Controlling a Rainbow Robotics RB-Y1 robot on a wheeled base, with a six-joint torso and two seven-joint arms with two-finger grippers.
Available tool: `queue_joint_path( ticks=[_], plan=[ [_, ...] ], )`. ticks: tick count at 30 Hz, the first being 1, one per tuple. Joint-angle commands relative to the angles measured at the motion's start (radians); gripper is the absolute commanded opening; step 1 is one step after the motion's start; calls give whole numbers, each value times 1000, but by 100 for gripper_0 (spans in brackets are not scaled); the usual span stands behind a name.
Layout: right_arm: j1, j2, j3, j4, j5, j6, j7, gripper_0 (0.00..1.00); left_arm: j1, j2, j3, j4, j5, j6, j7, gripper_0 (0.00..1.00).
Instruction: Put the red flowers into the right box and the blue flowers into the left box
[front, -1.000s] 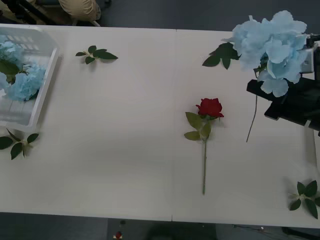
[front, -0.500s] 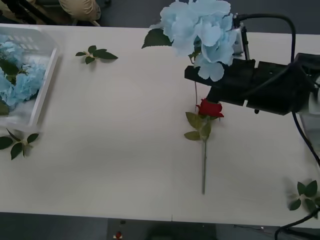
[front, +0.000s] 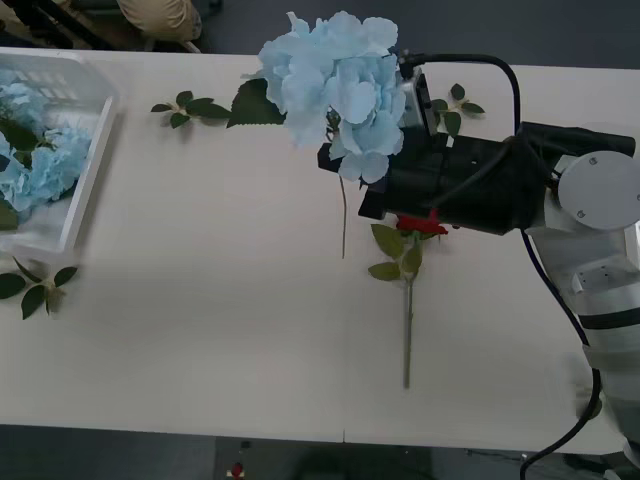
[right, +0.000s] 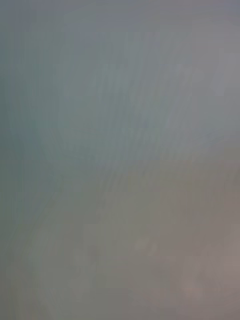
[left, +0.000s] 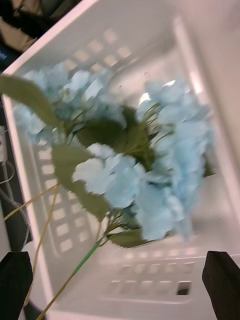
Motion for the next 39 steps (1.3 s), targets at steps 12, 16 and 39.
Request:
queue_joint_path(
  ticks=[12,16,39],
  plan=[
    [-57,-16,7,5,-23,-2,36,0,-18,-222,-158,45,488,-48,122,100],
    [-57,-18,7,5,-25,-2,39,0,23,-266,-165,104,616,-112,-59,100],
    [-58,-32,7,5,-54,-2,42,0,157,-562,-287,107,1019,-175,-540,100]
  ],
)
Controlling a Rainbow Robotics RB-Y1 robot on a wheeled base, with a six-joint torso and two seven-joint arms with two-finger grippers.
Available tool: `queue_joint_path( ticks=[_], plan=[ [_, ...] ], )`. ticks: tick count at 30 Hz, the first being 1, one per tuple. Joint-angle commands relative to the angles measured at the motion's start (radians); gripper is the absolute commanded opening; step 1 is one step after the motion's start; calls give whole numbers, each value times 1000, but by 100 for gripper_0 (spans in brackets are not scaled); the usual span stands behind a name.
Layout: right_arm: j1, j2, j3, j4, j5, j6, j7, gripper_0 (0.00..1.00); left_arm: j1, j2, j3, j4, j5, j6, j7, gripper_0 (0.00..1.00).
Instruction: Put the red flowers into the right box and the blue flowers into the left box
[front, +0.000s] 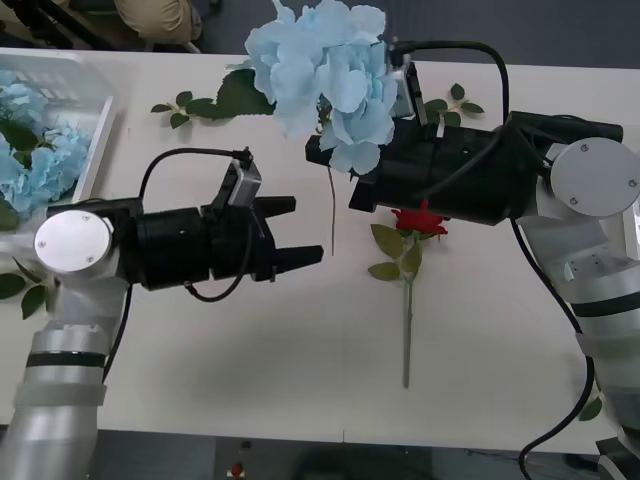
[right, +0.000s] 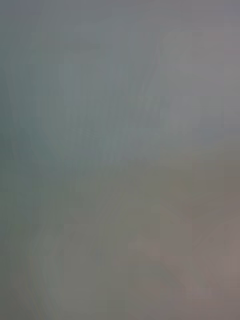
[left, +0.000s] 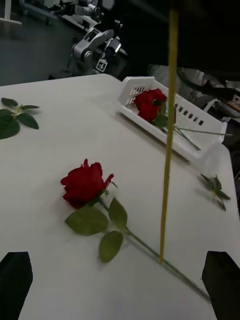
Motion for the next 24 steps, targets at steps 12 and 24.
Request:
queue_joint_path(
  ticks=[12,24],
  plan=[
    [-16,-33,-11,-19,-28,-2,42,0,-25,-67,-135,-18,57,-162,-8,0],
    [-16,-34,-11,-19,-35,-2,42,0,-25,-66,-129,-18,67,-165,-8,0]
  ],
)
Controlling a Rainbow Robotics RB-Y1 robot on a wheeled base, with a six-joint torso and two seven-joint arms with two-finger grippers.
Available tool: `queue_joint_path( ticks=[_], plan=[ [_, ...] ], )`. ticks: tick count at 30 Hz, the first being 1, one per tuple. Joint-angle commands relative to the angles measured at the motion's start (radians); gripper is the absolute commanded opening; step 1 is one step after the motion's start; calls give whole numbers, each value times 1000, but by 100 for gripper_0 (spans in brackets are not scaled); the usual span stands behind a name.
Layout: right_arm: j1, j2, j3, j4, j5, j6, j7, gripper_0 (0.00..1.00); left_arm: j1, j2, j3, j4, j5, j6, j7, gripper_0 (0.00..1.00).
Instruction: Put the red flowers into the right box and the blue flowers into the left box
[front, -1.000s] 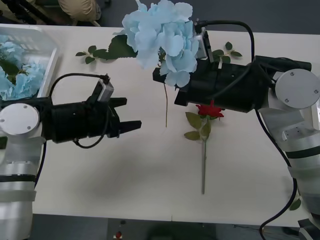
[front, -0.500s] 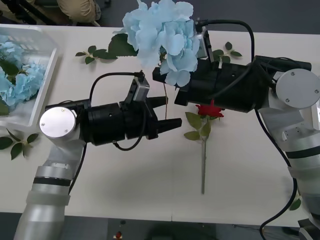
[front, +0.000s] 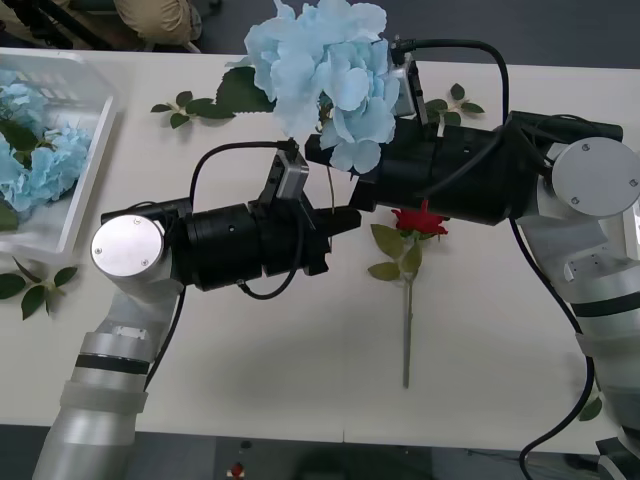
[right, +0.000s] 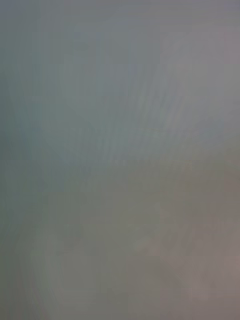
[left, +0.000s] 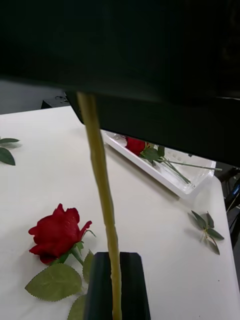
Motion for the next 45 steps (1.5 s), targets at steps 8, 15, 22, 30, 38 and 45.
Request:
queue_joint_path(
  ticks=[8,15,22,30,38,45],
  plan=[
    [-16,-42,-18,-19,-37,-2,42,0,-25,-14,12,-18,26,-5,-8,0],
    [-28,-52,-30,-19,-34,17,57,87,-26,-14,15,-18,28,-5,-8,0],
    [-27,-52,-59,-19,-36,59,65,94,-26,-11,15,-18,34,-5,-8,0],
    [-28,-58,-64,-19,-42,59,68,95,-26,-8,15,-18,38,-5,-8,0],
    [-27,-129,-67,-13,-44,127,-12,95,-68,81,60,-18,48,1,-8,0],
    [-27,-269,-103,50,-114,326,-268,95,-86,382,170,-18,106,30,58,0]
  ],
)
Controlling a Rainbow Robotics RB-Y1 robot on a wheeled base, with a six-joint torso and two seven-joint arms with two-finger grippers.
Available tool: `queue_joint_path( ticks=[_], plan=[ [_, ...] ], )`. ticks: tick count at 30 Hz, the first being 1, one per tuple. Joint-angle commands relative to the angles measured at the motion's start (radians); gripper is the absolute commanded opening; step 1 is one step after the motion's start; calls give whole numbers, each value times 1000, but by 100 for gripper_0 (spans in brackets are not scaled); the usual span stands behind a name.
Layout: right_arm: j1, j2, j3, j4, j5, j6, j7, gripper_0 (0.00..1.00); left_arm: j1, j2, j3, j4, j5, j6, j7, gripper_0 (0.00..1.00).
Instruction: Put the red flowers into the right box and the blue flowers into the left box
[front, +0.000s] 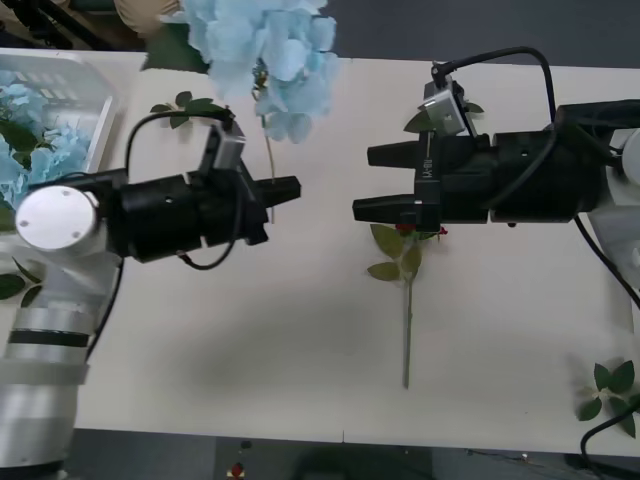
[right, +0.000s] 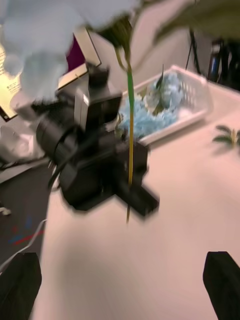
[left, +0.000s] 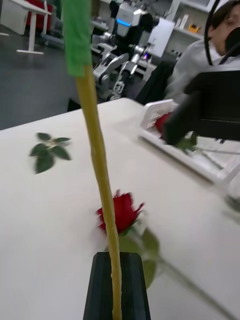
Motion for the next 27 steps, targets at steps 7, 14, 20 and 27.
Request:
queue_joint_path(
  ticks=[7,14,20,27],
  plan=[
    [-28,-151,-149,97,19,357,-425,95,-19,469,179,-17,67,74,265,0],
    [-88,-157,-180,99,149,512,-770,95,-12,620,344,73,-51,169,393,0],
    [-175,-120,-119,85,337,553,-1008,95,-12,709,393,179,-195,152,387,0],
    [-278,-93,98,87,539,461,-1260,95,-12,742,377,274,-394,2,381,0]
  ],
)
